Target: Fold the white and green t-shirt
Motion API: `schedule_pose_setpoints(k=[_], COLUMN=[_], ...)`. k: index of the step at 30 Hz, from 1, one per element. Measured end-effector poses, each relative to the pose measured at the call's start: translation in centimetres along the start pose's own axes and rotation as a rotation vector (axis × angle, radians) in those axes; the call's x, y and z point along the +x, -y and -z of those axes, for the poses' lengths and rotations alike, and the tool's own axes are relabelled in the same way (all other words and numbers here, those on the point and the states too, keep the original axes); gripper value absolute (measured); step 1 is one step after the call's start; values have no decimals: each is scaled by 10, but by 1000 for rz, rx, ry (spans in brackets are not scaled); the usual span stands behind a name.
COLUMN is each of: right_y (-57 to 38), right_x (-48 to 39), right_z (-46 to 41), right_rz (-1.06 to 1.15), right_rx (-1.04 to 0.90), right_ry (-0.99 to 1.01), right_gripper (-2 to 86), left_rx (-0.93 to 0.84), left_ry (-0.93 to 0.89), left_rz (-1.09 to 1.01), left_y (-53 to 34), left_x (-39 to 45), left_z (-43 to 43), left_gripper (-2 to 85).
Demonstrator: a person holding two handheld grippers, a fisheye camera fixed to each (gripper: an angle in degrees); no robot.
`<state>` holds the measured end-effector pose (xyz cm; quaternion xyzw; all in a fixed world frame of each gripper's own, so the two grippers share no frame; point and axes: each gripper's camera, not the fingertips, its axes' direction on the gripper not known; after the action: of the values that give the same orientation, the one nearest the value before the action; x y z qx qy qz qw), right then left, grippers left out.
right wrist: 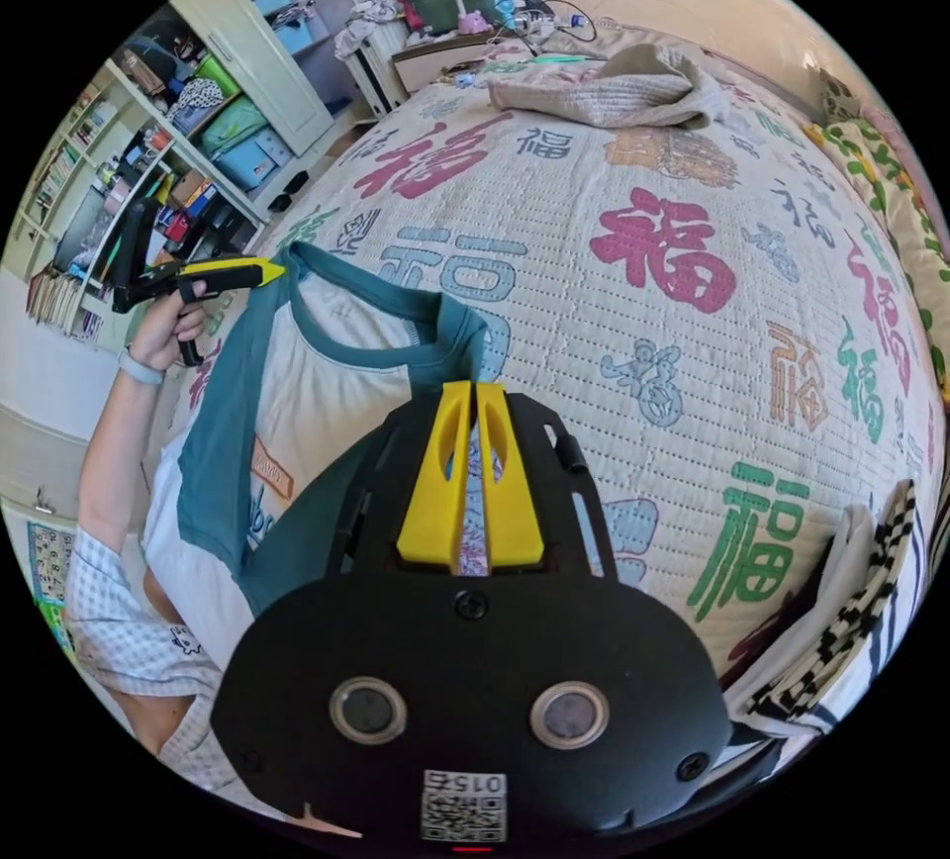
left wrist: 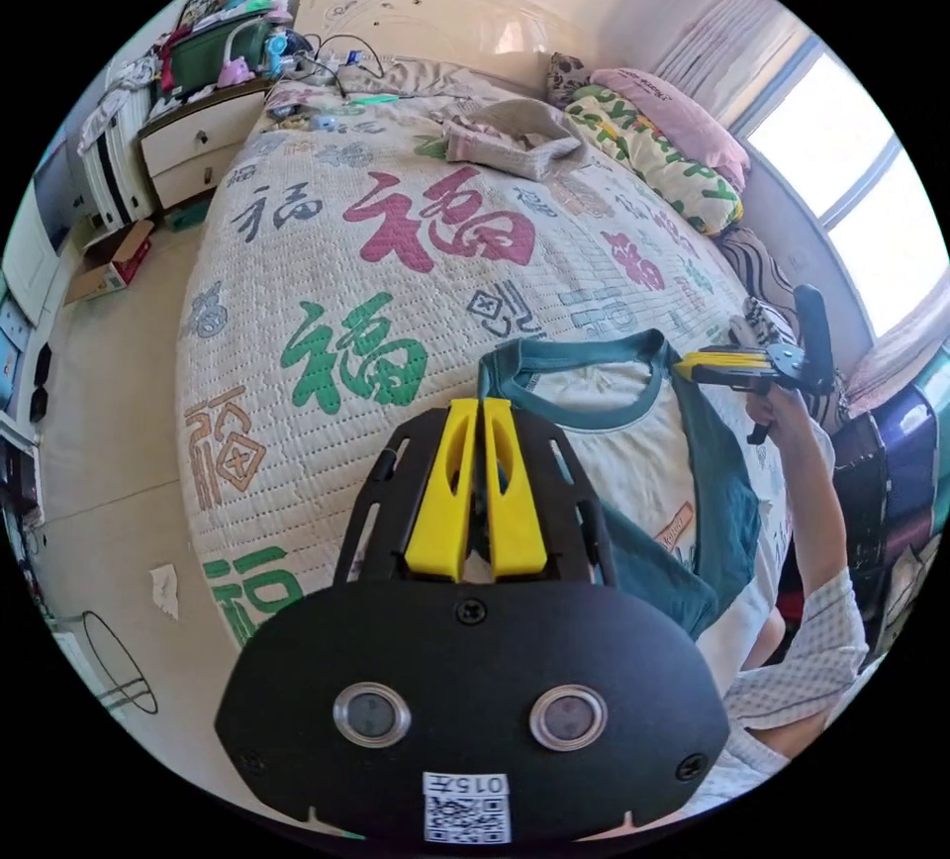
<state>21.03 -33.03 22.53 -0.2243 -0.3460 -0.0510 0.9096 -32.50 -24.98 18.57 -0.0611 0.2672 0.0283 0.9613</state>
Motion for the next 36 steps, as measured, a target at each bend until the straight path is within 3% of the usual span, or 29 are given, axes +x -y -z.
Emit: schedule_pose_setpoints(k=[7,11,16,21,27,31,36], right_y=[-96,-196,-324,-439,-511,-538,-569], right_x=[-38,-81,-138,-188,-223,-222,-212], right_z=[72,121,129,88,50,37,52], right_rz=[121,254,390,515,619,593,529], right_rx=[167,227,176,8,-92,-148,-9], right_ry=[77,143,146,128,-44,-47,-23], right_gripper=[-8,-8,-8,-9,-6,8,49], left_rx=[153,205,207,33,-42,-93,-76], left_ry=[-21,-71,-88,-21,11,54,-6], left_rz=[-203,-369,-550,-668,-700,-694,-631], left_y=[-71,-172,-322,-461,-530,-547,-564], left_x=[42,85,145,196,218,224,215], left_z=[81,146,192,175,153,138,155], left_gripper=[0,-1,0,-1,1,6,23])
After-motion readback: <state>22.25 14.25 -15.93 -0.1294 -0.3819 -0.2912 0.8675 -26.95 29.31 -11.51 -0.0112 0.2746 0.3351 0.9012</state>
